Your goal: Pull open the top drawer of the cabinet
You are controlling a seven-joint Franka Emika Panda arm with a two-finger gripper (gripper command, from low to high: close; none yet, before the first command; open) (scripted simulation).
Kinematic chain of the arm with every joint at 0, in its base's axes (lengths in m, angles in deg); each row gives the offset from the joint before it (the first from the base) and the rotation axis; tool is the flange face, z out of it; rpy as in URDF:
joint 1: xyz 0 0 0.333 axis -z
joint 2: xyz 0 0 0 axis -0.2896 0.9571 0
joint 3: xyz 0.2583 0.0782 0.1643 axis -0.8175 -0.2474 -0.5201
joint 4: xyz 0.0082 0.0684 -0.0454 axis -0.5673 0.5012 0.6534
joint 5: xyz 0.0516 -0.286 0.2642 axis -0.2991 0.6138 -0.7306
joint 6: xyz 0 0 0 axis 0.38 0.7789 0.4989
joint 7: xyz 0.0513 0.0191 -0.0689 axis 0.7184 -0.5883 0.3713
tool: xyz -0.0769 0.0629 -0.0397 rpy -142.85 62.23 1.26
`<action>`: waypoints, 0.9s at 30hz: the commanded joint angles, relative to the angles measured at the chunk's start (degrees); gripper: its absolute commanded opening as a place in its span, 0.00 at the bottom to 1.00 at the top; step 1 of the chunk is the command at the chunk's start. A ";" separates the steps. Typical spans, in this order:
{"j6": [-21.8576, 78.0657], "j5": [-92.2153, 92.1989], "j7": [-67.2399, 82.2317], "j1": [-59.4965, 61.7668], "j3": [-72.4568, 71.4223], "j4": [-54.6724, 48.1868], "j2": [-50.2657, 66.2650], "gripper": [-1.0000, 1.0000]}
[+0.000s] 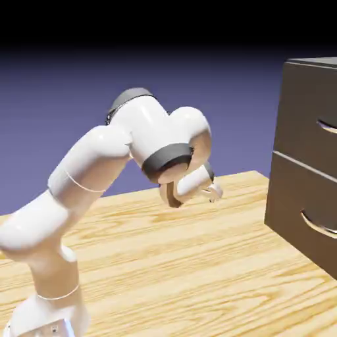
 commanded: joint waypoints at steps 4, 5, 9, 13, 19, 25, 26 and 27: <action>1.41 7.64 9.97 3.54 -5.13 -2.85 6.04 0.50; 1.76 9.55 12.46 4.43 -6.42 -3.56 7.55 0.50; 3.17 17.20 22.43 7.97 -11.55 -6.41 13.58 0.50; 4.58 24.84 32.40 11.51 -16.68 -9.25 19.62 0.50; 6.69 36.30 47.35 16.83 -24.38 -13.52 28.67 0.50; 8.80 47.76 62.30 22.14 -32.08 -17.79 37.73 0.50; 9.16 49.67 64.79 23.02 -33.36 -18.50 39.24 0.50; 9.51 51.58 67.28 23.91 -34.65 -19.22 40.75 0.50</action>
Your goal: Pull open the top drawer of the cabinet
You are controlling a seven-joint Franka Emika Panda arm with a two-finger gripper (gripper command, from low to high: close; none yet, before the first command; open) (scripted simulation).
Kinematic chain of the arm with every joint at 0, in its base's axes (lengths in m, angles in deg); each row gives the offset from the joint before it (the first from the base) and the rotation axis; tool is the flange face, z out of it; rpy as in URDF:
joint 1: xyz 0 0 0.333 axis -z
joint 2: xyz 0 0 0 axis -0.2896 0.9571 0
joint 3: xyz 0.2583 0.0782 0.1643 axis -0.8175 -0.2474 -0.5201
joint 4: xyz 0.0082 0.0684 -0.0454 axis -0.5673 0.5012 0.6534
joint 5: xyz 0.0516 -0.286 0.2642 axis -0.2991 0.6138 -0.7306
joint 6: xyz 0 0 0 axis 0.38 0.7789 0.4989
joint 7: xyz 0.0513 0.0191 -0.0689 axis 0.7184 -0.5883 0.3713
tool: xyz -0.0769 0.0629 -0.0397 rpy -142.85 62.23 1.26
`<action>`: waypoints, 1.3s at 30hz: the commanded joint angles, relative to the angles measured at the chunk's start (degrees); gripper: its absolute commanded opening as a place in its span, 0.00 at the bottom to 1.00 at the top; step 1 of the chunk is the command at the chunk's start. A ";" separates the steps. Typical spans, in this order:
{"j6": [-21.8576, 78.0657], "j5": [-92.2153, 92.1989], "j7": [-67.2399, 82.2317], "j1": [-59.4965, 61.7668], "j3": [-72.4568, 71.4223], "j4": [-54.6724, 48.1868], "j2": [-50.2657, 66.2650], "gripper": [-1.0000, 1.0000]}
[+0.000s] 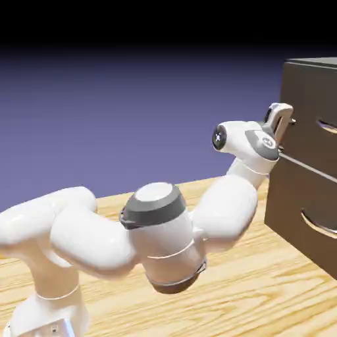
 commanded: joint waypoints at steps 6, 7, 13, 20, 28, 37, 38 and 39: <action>-0.57 4.01 6.31 -0.83 -2.60 -5.72 3.12 0.50; -1.25 3.91 6.72 -2.21 -2.49 -7.79 3.02 0.50; -3.46 3.59 8.08 -6.76 -2.12 -14.60 2.68 0.00; 1.28 4.21 5.38 2.94 -2.99 -0.07 3.53 0.00; 5.75 3.31 3.16 15.08 -4.45 16.54 4.59 0.00; 8.61 -0.34 1.98 31.06 -7.23 35.22 6.42 0.00; 8.70 -0.99 1.99 33.07 -7.64 37.30 6.72 0.00; 8.71 -1.47 2.00 34.46 -7.93 38.69 6.95 0.00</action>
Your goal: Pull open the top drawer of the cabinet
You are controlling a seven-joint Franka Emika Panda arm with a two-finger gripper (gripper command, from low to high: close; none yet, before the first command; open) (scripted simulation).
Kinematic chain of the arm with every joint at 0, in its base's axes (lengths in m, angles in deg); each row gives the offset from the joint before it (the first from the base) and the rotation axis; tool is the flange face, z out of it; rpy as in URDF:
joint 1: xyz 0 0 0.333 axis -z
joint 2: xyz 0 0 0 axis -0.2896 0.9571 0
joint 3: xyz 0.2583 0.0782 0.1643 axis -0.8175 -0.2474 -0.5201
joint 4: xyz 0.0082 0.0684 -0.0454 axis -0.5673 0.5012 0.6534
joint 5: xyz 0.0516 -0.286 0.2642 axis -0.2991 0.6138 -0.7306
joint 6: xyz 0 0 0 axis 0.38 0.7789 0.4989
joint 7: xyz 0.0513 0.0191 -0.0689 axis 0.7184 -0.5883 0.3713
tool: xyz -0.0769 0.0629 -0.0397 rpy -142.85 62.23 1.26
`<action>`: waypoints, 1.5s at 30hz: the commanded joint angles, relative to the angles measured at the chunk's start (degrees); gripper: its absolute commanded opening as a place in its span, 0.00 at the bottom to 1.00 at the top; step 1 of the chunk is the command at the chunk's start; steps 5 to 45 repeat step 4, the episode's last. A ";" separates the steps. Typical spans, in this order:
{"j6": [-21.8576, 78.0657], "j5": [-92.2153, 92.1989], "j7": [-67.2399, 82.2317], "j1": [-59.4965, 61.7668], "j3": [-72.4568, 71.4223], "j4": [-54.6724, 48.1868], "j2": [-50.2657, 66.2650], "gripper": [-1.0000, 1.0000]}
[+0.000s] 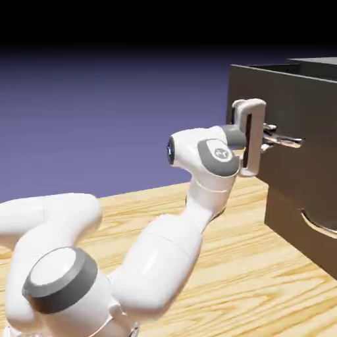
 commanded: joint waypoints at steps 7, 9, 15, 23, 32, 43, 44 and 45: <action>-0.23 -1.79 0.34 4.15 -0.90 3.82 0.69 1.00; -0.23 -1.79 0.34 4.15 -0.90 3.82 0.69 1.00; -0.23 -1.79 0.34 4.15 -0.90 3.82 0.69 1.00; -0.23 -1.79 0.34 4.15 -0.90 3.82 0.69 1.00; -0.23 -1.79 0.34 4.15 -0.90 3.82 0.69 1.00; -0.23 -1.79 0.34 4.15 -0.90 3.82 0.69 1.00; -0.23 -1.79 0.34 4.15 -0.90 3.82 0.69 1.00; -0.23 -1.79 0.34 4.15 -0.90 3.82 0.69 1.00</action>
